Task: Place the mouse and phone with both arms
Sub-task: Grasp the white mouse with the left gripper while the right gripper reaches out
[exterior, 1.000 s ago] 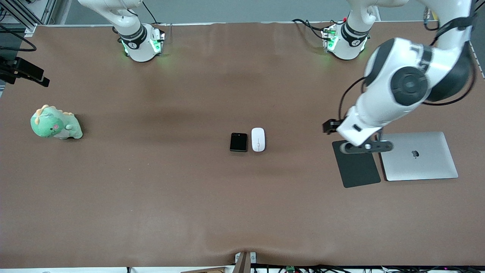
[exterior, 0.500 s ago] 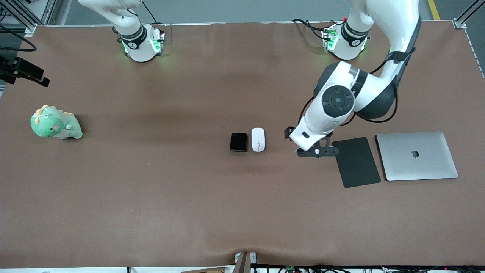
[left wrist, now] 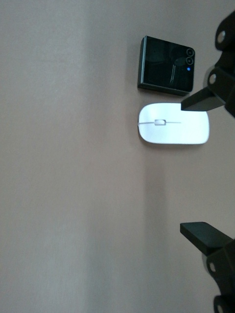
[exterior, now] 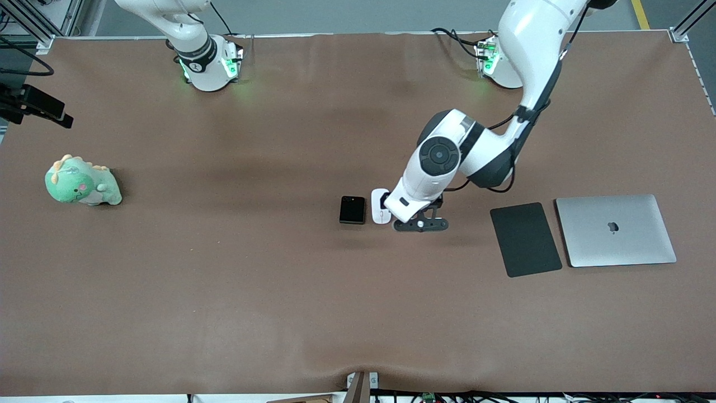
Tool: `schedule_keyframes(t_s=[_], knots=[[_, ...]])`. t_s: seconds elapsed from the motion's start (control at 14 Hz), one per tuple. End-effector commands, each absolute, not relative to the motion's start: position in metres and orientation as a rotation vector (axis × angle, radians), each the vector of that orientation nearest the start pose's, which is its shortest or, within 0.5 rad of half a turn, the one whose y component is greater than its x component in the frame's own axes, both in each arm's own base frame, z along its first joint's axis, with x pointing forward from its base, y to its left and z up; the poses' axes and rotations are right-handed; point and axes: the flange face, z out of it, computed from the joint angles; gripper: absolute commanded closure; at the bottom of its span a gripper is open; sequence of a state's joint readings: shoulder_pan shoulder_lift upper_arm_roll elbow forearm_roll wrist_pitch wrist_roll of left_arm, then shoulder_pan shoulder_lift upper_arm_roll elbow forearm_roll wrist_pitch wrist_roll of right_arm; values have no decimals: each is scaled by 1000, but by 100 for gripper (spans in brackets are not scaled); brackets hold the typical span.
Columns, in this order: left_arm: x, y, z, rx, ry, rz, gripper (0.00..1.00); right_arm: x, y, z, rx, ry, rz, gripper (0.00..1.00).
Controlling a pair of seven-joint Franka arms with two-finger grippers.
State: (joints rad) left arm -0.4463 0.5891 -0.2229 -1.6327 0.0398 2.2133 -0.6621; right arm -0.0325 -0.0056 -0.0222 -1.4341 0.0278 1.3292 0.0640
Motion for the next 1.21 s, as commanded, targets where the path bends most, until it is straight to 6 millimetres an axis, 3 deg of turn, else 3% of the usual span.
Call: schedule_keyframes(t_s=[0.0, 0.57, 0.71, 0.93, 1.0, 1.14], knots=[[547, -427, 256, -3233, -8, 62, 0, 526, -25, 674, -3100, 170, 157, 0], [528, -450, 216, -3232, -20, 100, 12, 526, -21, 674, -3099, 160, 160, 0], [525, -455, 207, -3236, -22, 101, 14, 531, -17, 666, -3100, 146, 184, 0], [518, -464, 195, -3243, -11, 97, 15, 555, -9, 627, -3096, 125, 286, 0], [518, -463, 191, -3239, -24, 99, 15, 564, 0, 611, -3095, 99, 332, 0], [516, -463, 185, -3232, -25, 107, 18, 569, 22, 598, -3100, 46, 367, 0]])
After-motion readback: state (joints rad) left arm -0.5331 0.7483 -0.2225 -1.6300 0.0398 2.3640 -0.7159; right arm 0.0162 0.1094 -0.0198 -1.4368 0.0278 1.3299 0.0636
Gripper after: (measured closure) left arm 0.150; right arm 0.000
